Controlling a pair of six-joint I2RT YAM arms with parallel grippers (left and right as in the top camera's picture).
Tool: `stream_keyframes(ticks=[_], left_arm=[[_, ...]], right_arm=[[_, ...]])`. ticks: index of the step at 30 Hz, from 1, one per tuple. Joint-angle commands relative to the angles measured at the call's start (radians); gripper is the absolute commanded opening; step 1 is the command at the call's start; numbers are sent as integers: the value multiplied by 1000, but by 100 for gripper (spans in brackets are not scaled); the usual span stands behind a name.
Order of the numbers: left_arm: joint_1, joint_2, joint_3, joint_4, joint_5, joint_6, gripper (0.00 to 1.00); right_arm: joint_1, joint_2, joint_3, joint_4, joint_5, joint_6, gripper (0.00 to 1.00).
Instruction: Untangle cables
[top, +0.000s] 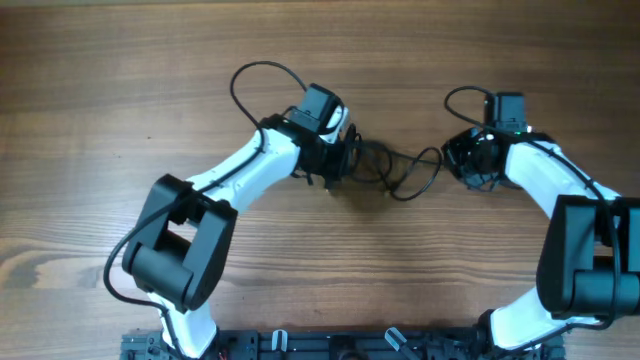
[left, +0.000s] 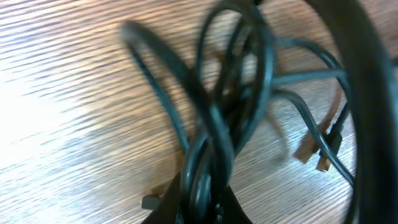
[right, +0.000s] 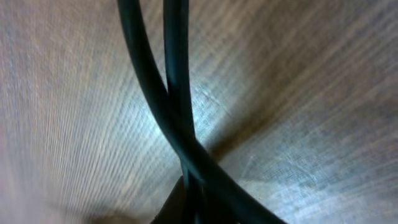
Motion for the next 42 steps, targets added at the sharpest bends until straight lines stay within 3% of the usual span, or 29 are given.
stream_keyframes(ticks=[1,7,12,14,15,18,22,24,26,32,42], left_arm=[[212,16,-22,-56,-252,-35,4],[341,16,-22,-31,-252,-40,4],[415,16,-22,-15,-254,-105,8],[444,17,-22,-19,-278,-158,15],[470,17,-22,-23,-291,-190,24],[539,17,-22,-39,-290,-225,27],[613,17,-22,-58,-272,-283,41],[646,17,-22,-58,-196,-281,57],[665,17,-22,-56,-80,-244,71],[637,17,-22,-26,200,-36,88],[583,17,-22,-23,303,-3,92]], right_arm=[[-173,24,2,-46,159,-78,4],[-317,24,25,-53,-98,-231,4],[-361,24,94,-136,-144,-280,4],[-361,24,120,-172,-114,-283,4],[-361,24,137,-193,-92,-288,4],[-361,24,190,-261,-28,-304,4],[-362,24,266,-344,45,-317,4],[-361,24,303,-378,65,-331,4],[-358,24,330,-409,53,-332,4],[-321,24,330,-447,-38,-445,4],[-303,24,330,-526,63,-491,4]])
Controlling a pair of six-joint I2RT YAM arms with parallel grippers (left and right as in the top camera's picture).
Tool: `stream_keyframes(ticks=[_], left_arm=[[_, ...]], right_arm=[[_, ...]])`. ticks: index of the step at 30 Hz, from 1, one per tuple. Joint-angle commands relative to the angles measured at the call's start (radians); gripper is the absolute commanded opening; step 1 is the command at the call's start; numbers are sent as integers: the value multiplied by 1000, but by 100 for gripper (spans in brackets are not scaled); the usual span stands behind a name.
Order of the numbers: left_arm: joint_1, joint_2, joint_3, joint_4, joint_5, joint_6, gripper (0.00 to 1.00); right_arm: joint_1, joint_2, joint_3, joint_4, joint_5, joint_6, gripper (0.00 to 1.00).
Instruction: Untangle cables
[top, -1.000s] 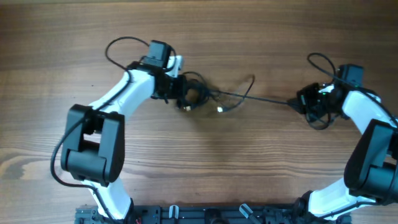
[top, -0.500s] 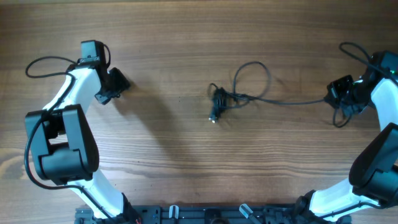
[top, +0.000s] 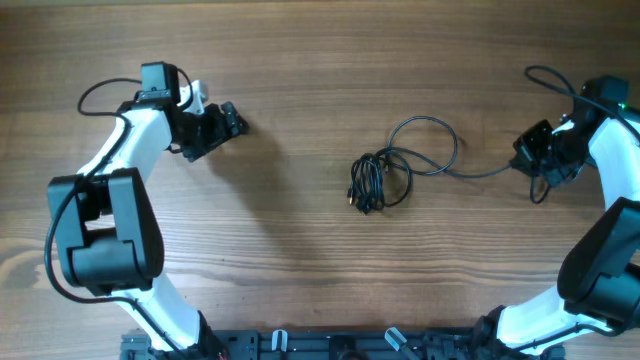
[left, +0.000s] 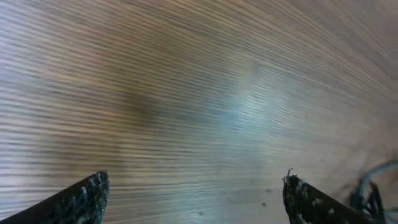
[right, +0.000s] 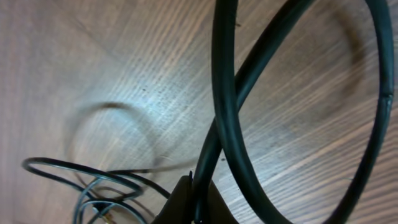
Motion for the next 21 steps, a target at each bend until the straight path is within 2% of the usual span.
stream_keyframes(ticks=[1,3,8,12,16,19,21], left_arm=[[-19,10,-7,4,111,37,94],[-45,10,-7,4,172,37,98],[-126,10,-7,28,268,11,95],[-222,10,-7,80,269,-135,89],[-319,10,-7,144,261,-220,86],[-389,10,-7,214,257,-253,86],[-429,10,-7,264,257,-318,86]], right_arm=[[7,15,19,-25,68,-30,4],[11,15,19,-35,68,-34,4],[18,15,19,-42,67,-34,4],[23,15,19,-40,67,-34,4],[24,15,19,-38,67,-34,4],[27,15,19,-35,67,-34,4],[31,15,19,-35,68,-34,4]])
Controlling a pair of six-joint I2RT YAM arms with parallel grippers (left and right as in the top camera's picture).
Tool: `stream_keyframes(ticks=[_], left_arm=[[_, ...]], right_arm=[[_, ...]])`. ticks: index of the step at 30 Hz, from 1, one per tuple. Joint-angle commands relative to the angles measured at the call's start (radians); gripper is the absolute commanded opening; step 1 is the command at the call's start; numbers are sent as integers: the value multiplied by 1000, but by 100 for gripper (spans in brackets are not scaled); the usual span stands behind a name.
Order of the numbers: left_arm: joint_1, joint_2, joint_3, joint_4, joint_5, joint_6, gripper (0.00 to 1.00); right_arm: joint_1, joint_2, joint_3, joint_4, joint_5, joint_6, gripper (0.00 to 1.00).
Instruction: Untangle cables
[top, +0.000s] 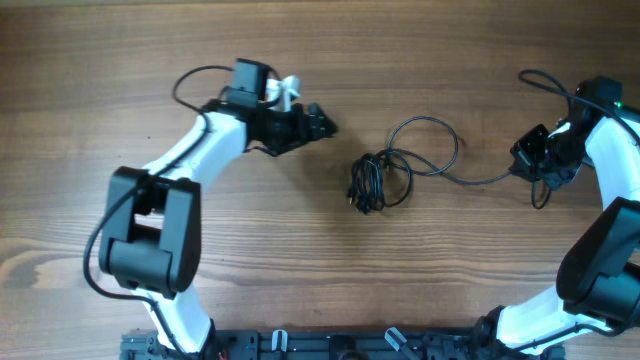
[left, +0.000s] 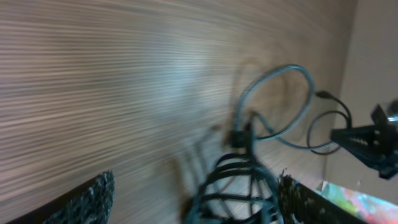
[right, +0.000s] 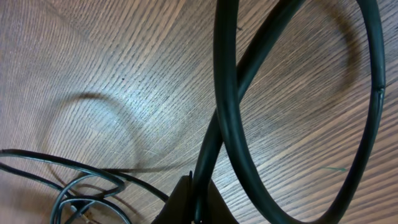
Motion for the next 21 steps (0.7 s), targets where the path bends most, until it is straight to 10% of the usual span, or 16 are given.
stream_keyframes(ticks=[1,15,21], left_arm=[[-86,10,-6,82,19,-165,86],[-299,11,-6,40,-256,-376,93],[-294,11,-6,37,-288,-375,45]], right_arm=[[11,15,19,2,21,-13,4],[11,15,18,7,22,-14,4],[11,15,18,12,22,-13,4]])
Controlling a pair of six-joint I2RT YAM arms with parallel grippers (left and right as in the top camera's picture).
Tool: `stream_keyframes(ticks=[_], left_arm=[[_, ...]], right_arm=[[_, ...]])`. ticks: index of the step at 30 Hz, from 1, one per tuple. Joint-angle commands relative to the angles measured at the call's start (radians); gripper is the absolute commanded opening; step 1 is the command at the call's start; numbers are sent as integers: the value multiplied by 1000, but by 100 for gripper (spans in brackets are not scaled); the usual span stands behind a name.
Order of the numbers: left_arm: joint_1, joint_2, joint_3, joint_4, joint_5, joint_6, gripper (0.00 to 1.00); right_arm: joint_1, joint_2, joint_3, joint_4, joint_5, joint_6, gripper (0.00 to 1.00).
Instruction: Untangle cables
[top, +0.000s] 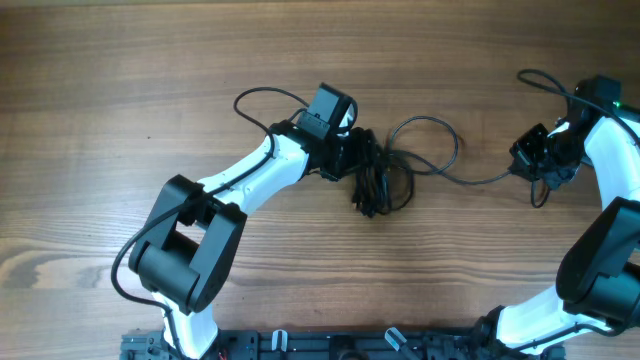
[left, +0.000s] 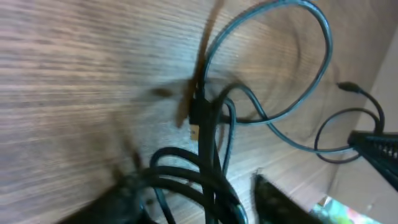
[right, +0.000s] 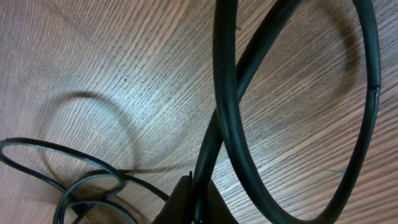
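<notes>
A knot of dark cable (top: 378, 186) lies mid-table, with one loop (top: 425, 140) and a strand running right. My left gripper (top: 362, 160) sits at the knot's left side. In the left wrist view it (left: 199, 208) is open, with its fingers (left: 277, 199) on either side of the bundled cable (left: 208, 134). My right gripper (top: 533, 160) is at the far right, shut on the cable's strand (right: 224, 93), which rises from between its jaws (right: 196, 202) and crosses into a big loop.
The wooden table (top: 150, 80) spreads wide to the left and front. The arms' own wires arch by the left wrist (top: 262, 98) and the right wrist (top: 545, 80). A black rail (top: 330, 345) runs along the front edge.
My left gripper has moved right and down from beside the knot onto it, and its open jaws now straddle the bundle. The right gripper and its strand have not moved.
First both grippers were shut on the cable near the middle, close together. Then the left was open and empty at the far left, the right had the strand out at the far right, and the knot lay between. The left has since come back to the knot.
</notes>
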Motion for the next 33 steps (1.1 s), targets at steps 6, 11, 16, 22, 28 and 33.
stream_keyframes(ticks=[6,11,16,22,28,33], left_arm=[[8,11,-6,-2,-80,-5,63],[47,-1,-2,-2,63,-34,66],[138,-56,3,-17,224,-86,79],[143,-69,2,-69,259,-85,88],[108,-43,-6,-76,255,-127,92],[67,-5,-6,-76,263,-153,87]], right_arm=[[7,15,18,6,21,-11,4],[7,15,18,9,21,-27,4],[7,15,18,11,21,-26,4],[7,15,18,17,21,-26,4],[7,15,18,17,21,-25,4],[7,15,18,17,21,-26,4]])
